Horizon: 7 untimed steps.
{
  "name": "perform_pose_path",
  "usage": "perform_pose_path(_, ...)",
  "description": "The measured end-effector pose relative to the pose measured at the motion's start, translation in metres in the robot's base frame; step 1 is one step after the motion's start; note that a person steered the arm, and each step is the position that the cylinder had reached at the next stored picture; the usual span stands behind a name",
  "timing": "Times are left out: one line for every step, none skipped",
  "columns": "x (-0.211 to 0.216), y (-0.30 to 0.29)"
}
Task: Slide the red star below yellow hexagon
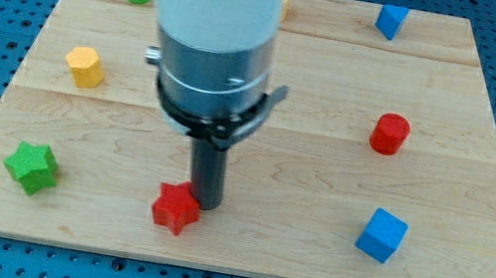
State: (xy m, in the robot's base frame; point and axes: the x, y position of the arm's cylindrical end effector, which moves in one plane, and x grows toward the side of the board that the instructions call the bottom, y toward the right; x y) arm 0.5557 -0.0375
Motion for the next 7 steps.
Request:
perform_pose_path(0.008,0.030)
perform_pose_path(0.022,-0.010)
perform_pose_path(0.031,-0.044)
perform_pose_path(0.037,-0.030)
perform_pose_path(0.058,-0.040)
perform_pose_path(0.050,-0.088)
perform_pose_path(0.005,-0.074)
